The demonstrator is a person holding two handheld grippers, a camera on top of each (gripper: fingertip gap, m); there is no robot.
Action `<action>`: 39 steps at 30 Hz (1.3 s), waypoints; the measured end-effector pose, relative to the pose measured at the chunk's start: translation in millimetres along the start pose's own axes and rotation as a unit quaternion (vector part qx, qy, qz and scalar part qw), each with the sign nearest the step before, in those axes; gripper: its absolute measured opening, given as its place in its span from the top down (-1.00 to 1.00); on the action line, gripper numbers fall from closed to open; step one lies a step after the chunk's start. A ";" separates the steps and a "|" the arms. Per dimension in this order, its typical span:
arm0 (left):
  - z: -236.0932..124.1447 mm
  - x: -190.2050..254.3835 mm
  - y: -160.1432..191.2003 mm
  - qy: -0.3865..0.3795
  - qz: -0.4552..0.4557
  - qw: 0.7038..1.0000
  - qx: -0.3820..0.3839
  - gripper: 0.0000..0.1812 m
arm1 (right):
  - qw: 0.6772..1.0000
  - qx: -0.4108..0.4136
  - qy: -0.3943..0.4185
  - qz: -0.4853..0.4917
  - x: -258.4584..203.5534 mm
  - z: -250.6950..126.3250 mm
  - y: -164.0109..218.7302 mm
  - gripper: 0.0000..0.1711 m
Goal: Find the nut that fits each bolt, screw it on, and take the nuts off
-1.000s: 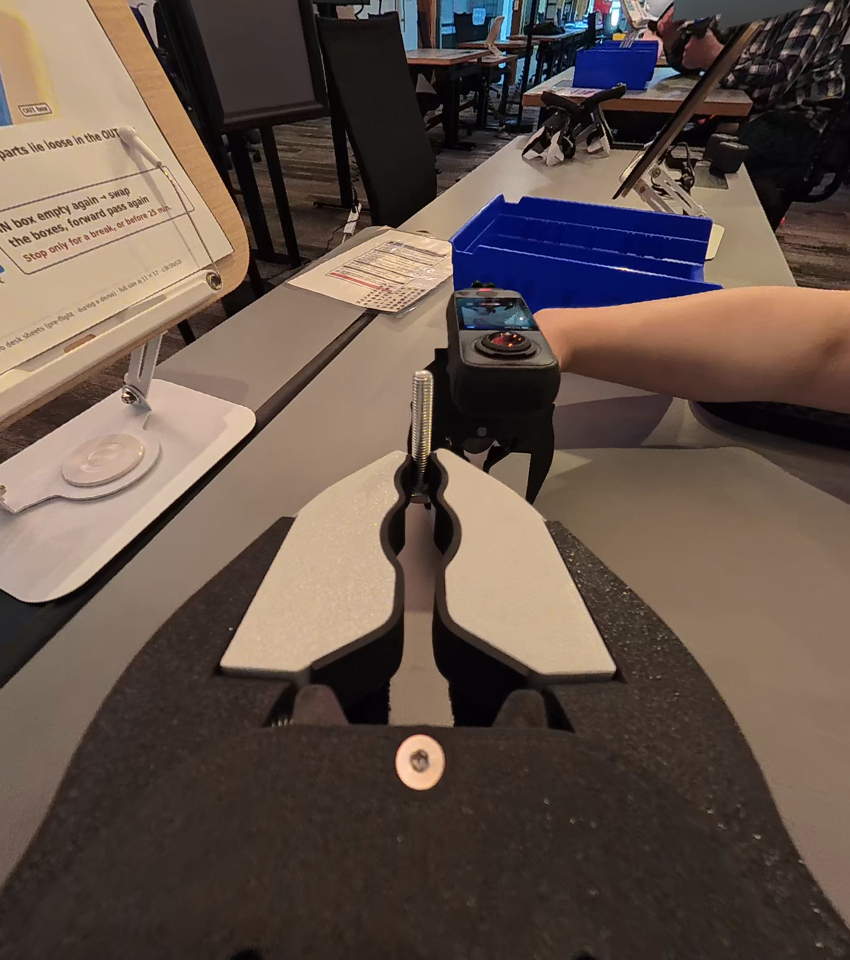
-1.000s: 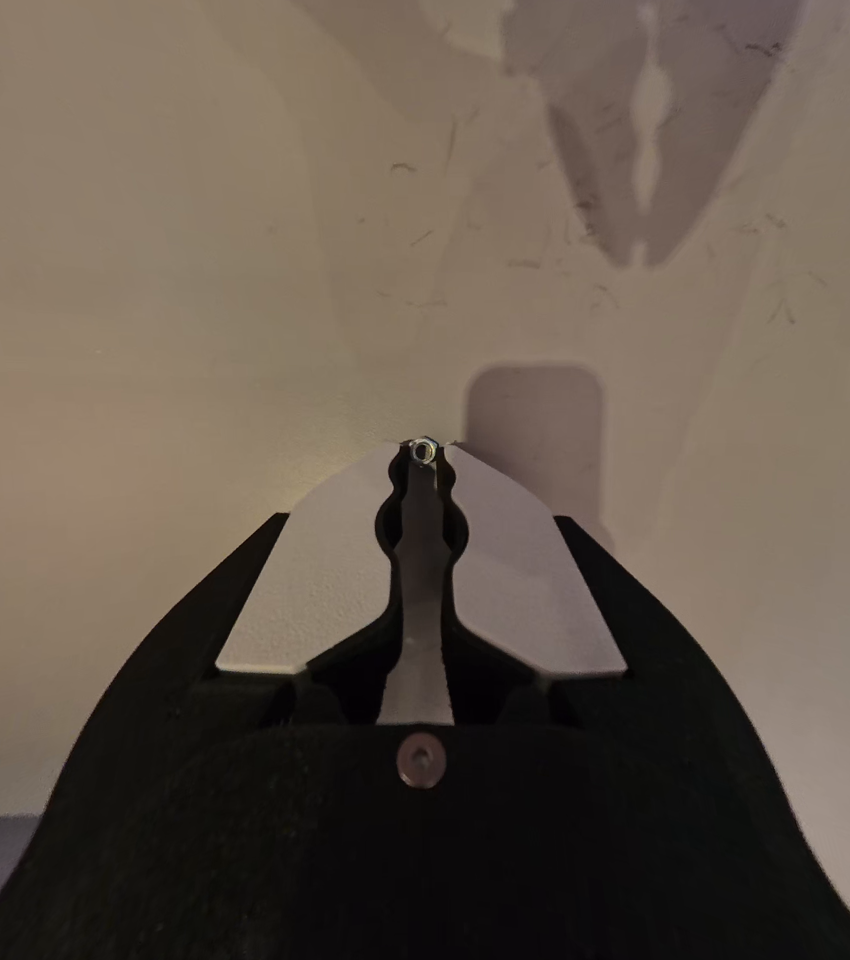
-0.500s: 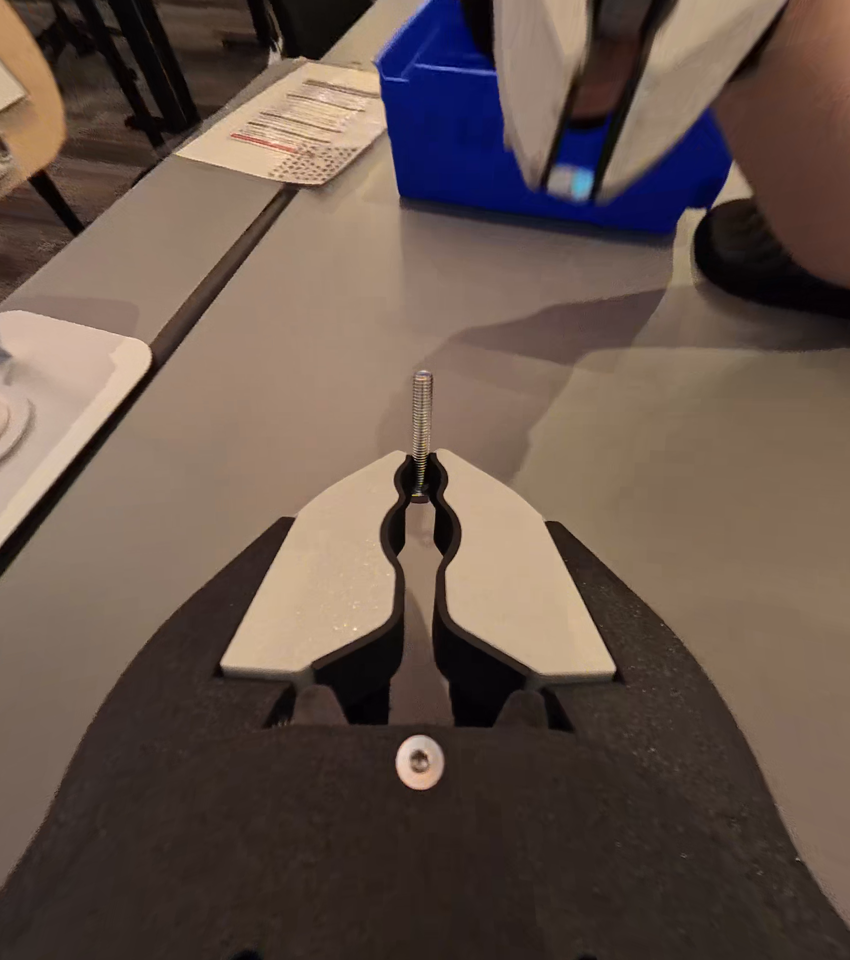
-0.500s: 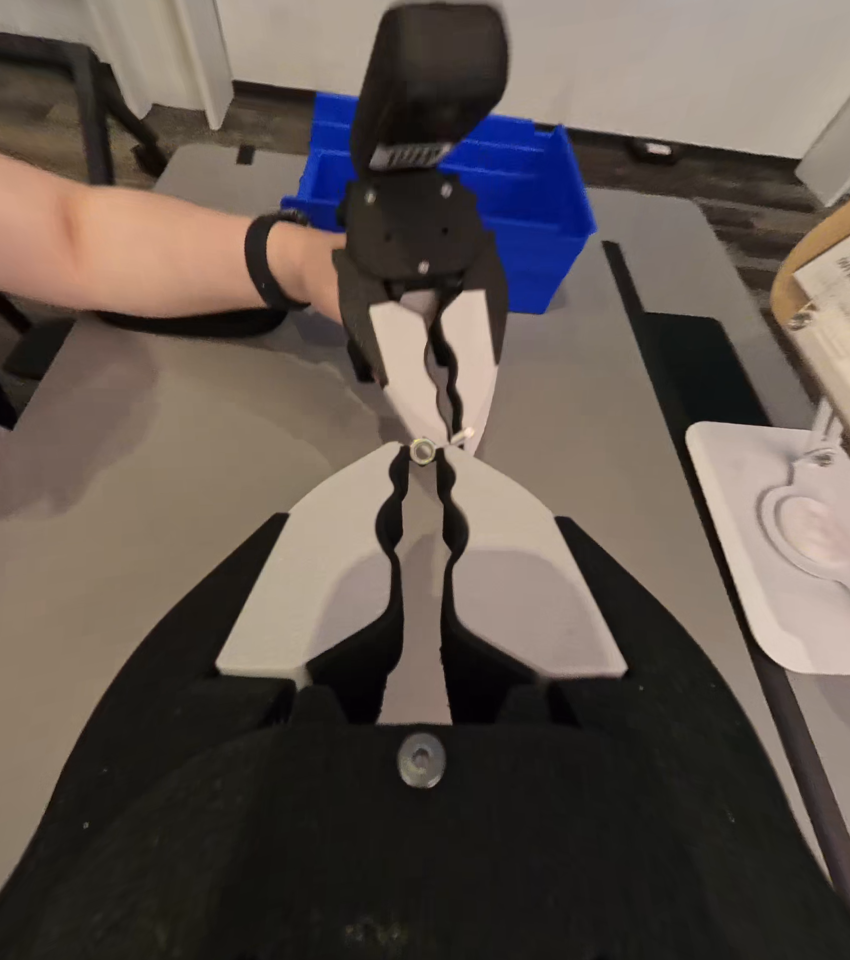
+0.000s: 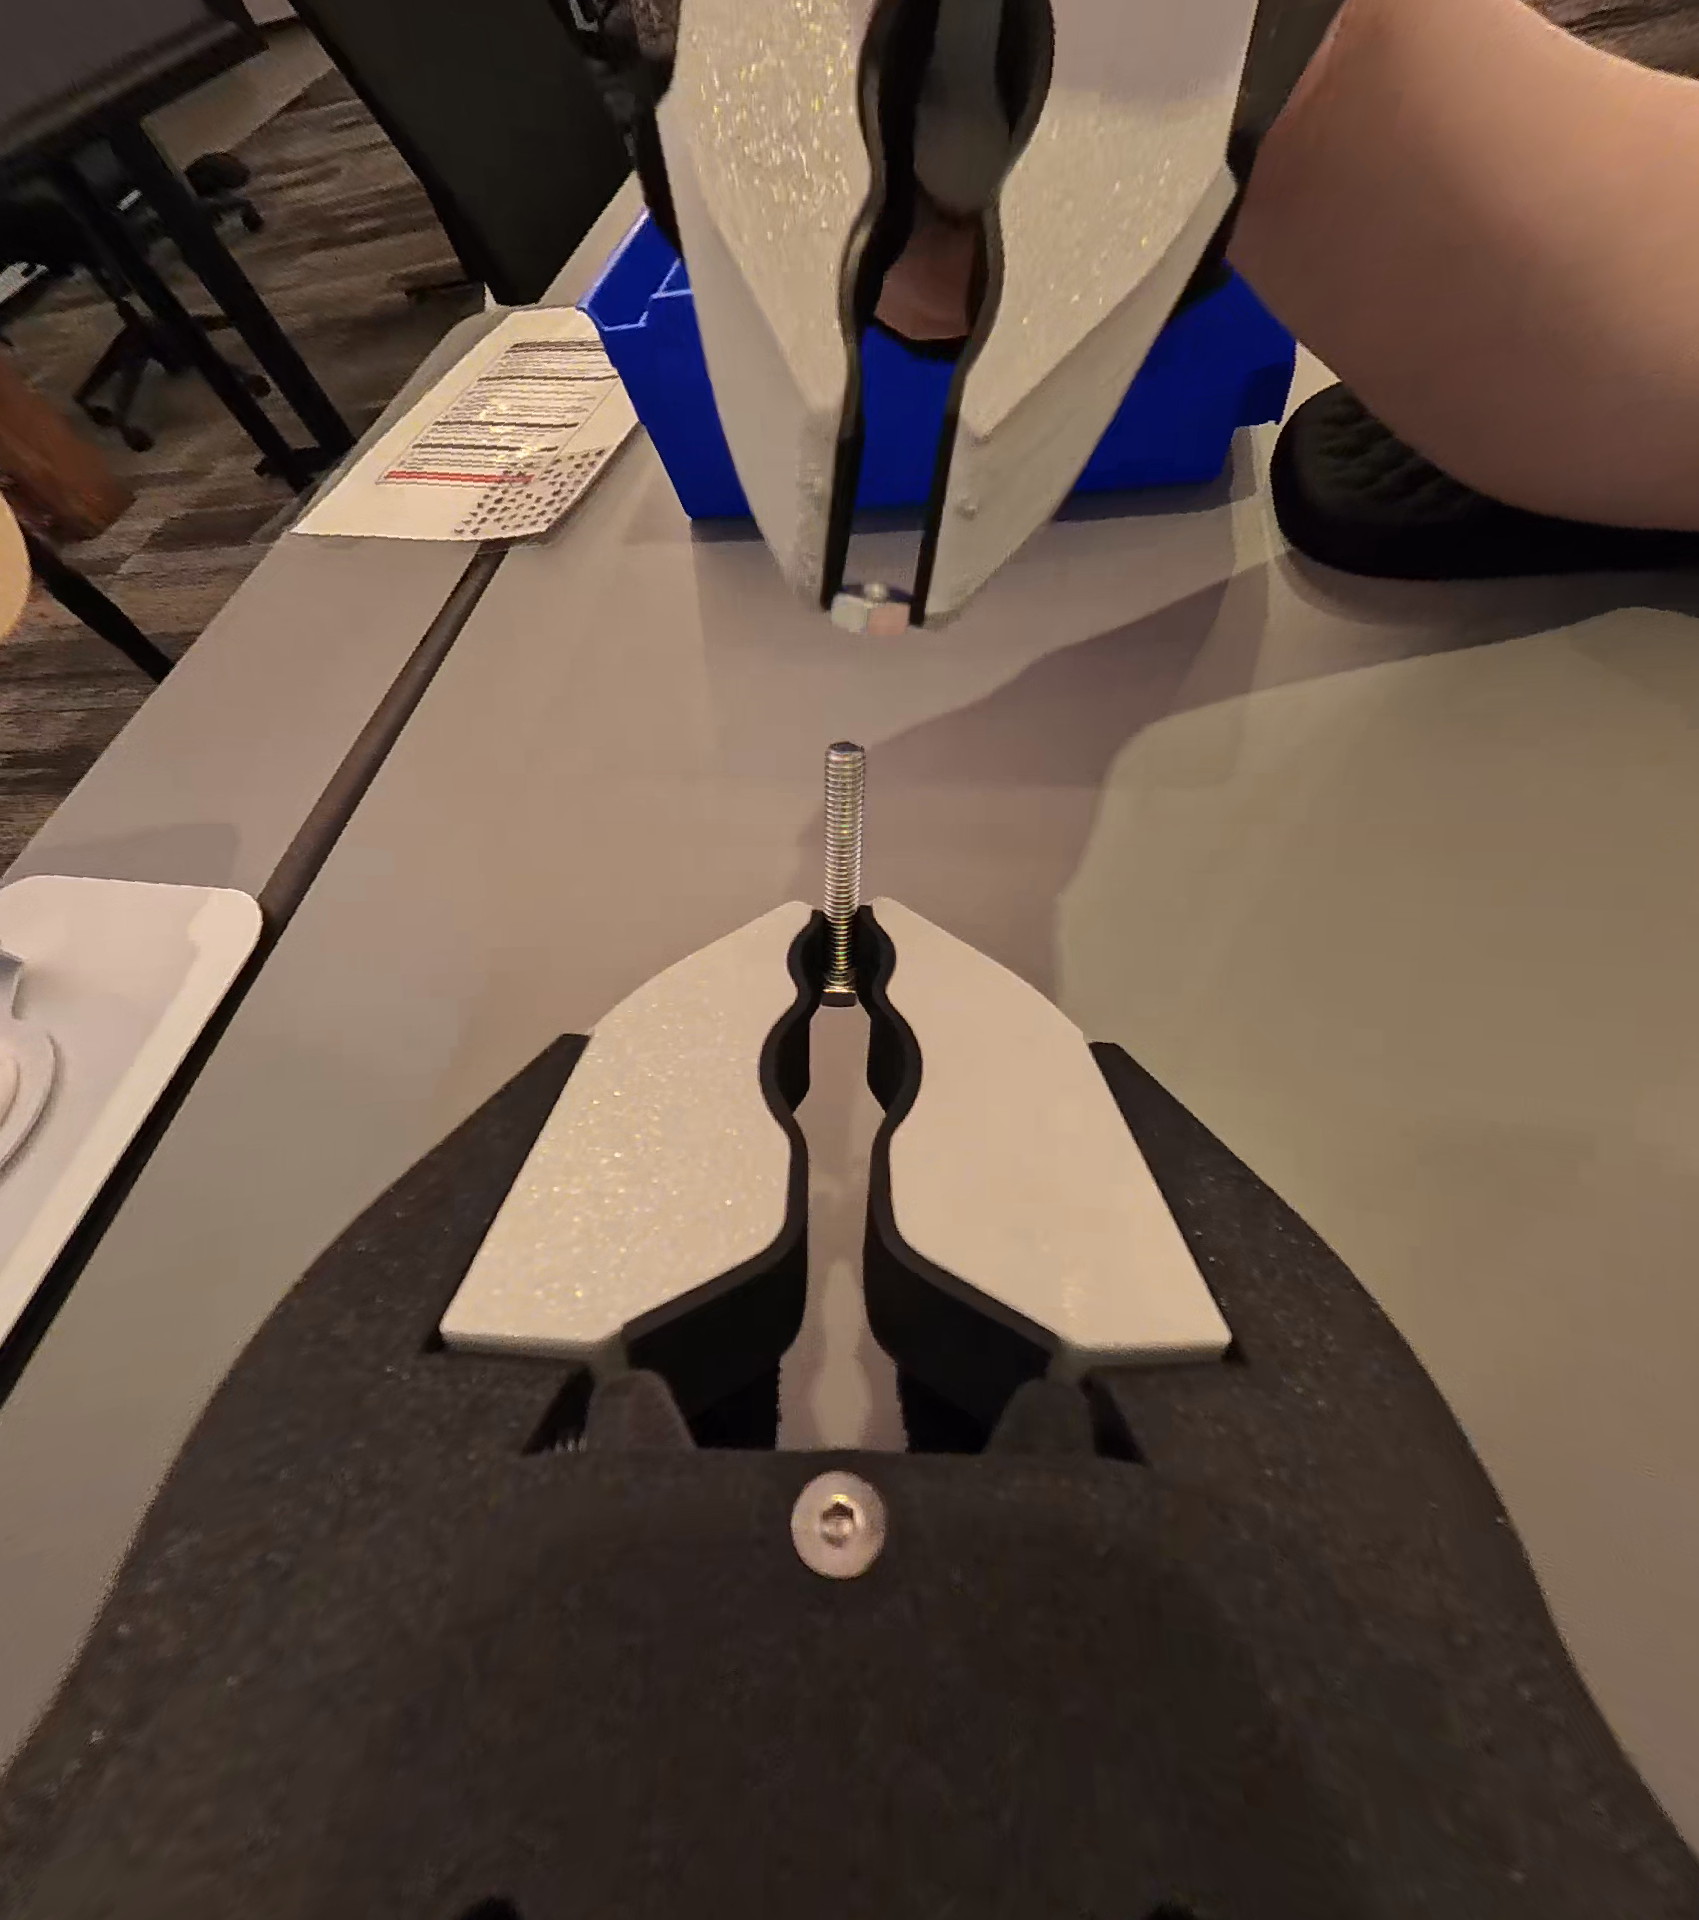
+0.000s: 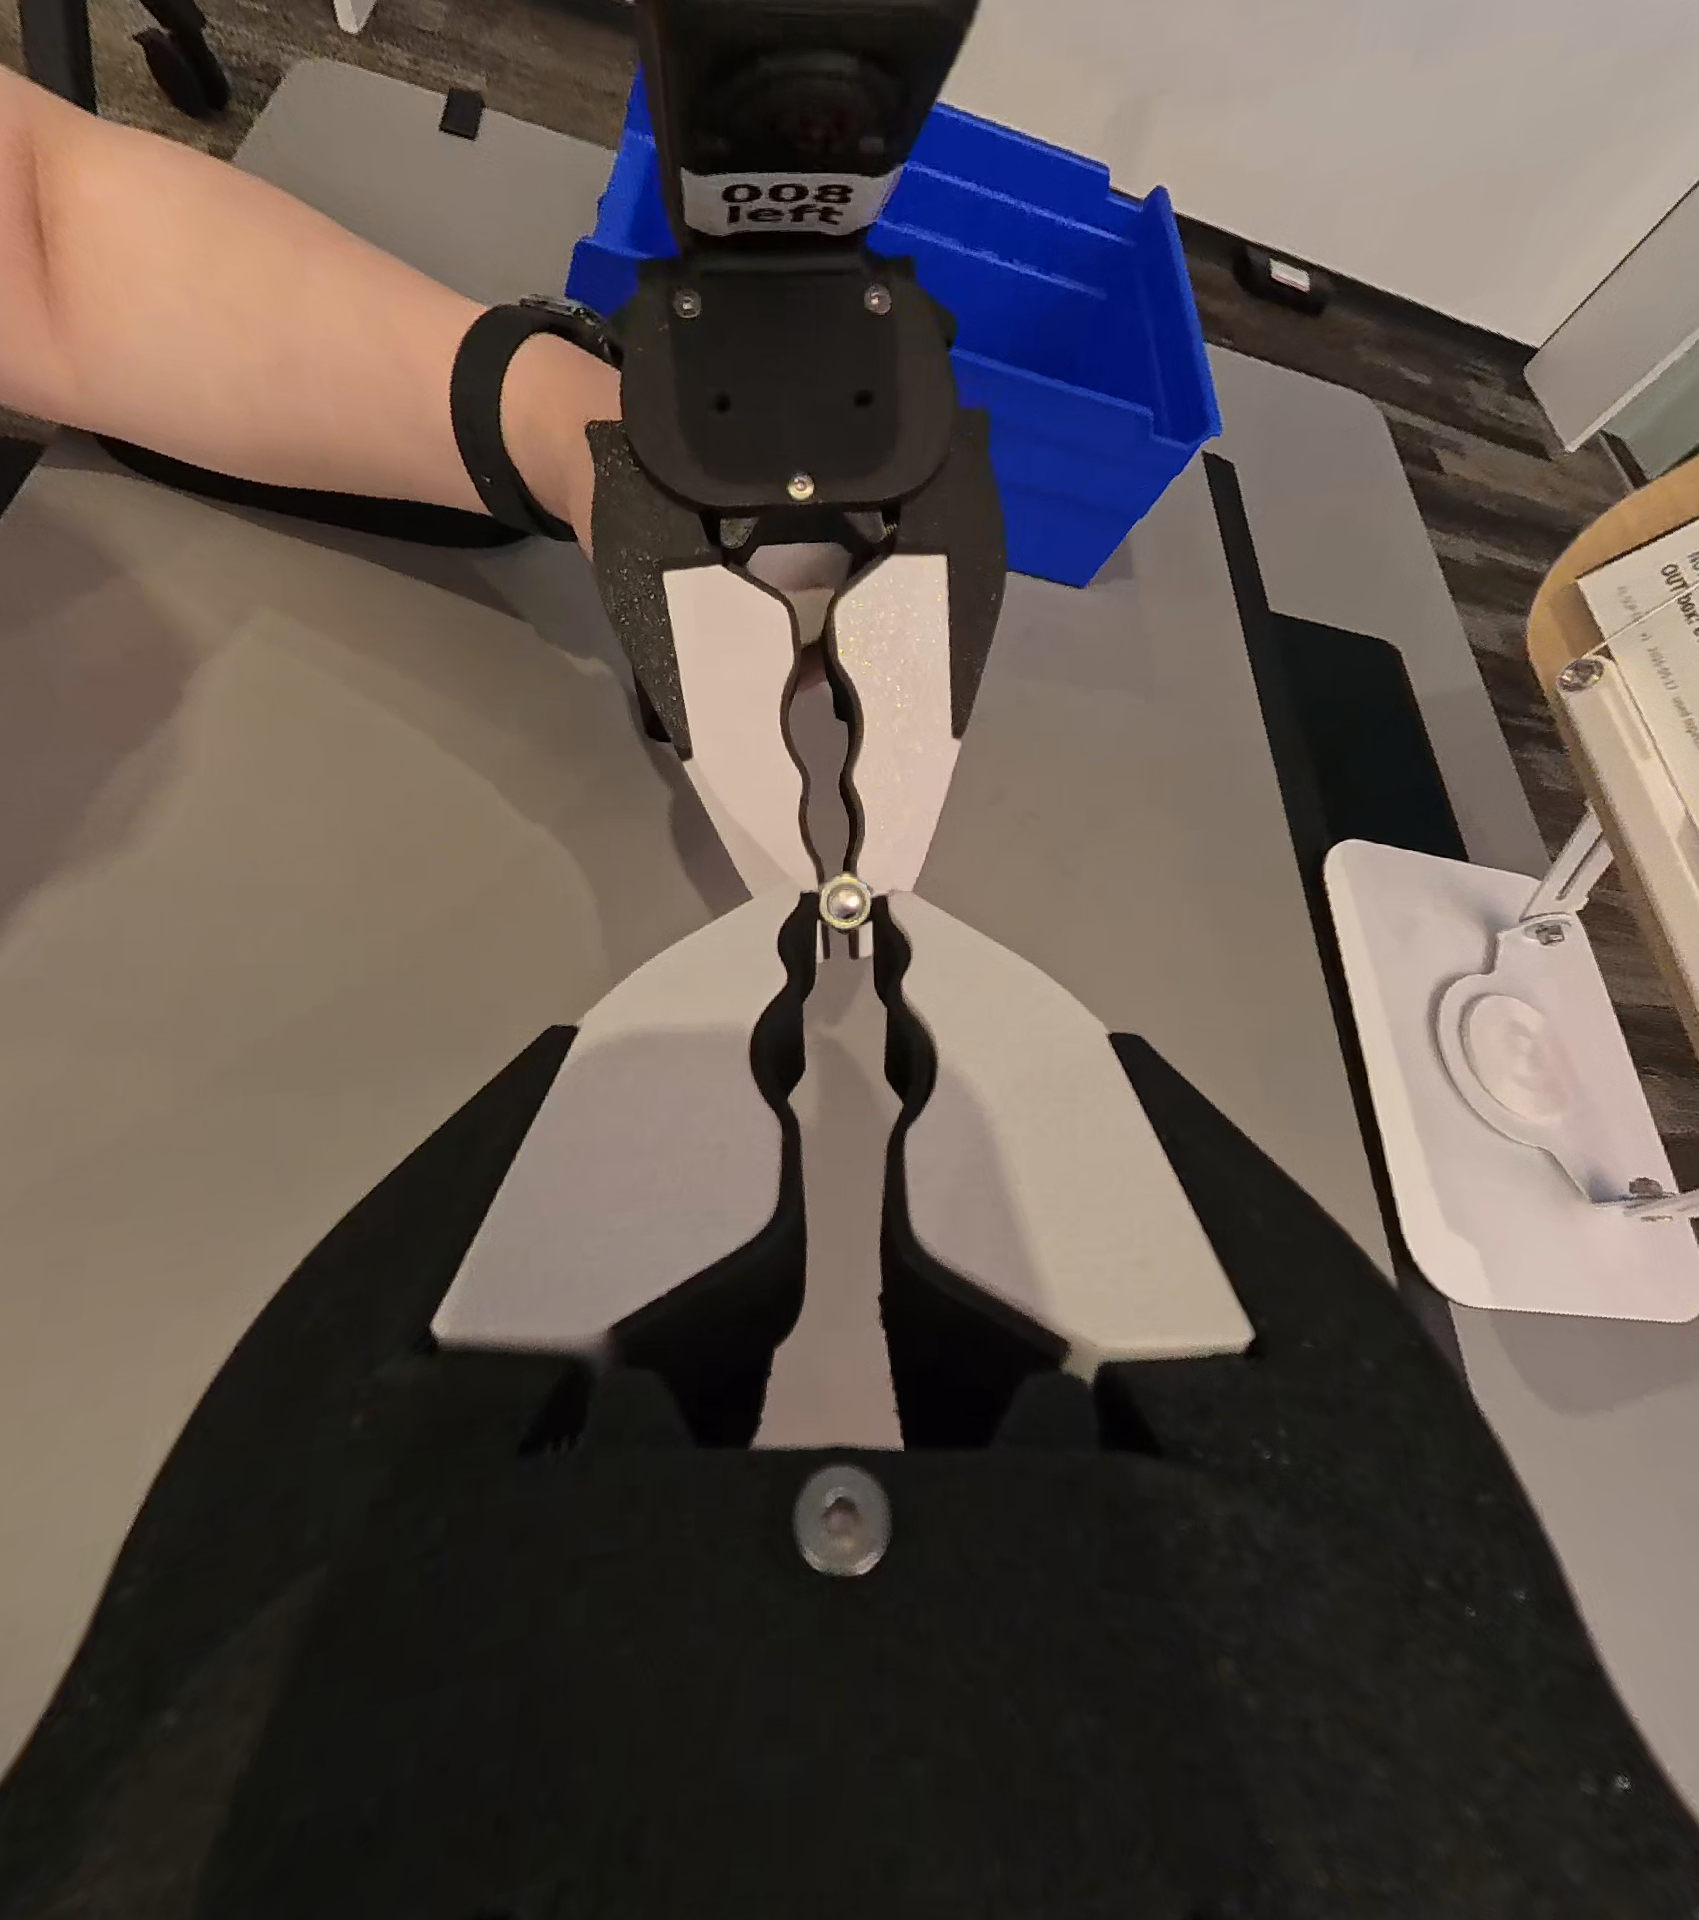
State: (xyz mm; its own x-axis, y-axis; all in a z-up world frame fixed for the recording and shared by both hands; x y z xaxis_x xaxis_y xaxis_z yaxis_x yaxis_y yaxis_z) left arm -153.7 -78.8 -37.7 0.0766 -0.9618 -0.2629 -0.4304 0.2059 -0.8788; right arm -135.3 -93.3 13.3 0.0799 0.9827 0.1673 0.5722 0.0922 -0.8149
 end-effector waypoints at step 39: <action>1.3 -15.9 6.2 -0.068 -0.023 0.996 -0.054 0.95 | 0.992 0.022 0.020 0.125 20.6 19.5 10.5 0.89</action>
State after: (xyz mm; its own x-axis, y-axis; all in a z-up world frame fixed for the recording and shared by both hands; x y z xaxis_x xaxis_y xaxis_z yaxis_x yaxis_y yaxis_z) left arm -156.4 -62.0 -39.5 0.2165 -0.9351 -0.2805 -0.5165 0.1341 -0.8457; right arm -143.5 -68.9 -2.6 0.2467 0.9688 -0.0215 0.4938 -0.1448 -0.8574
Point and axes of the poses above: each gripper's, where its closed fingertips meet, z out along the fingers, y out of its underside, x = y × z across the jaws, the point moved 1 cm from there along -z, back along the fingers, and after that the axes turned 10 degrees about -y, right-handed, at the moved point
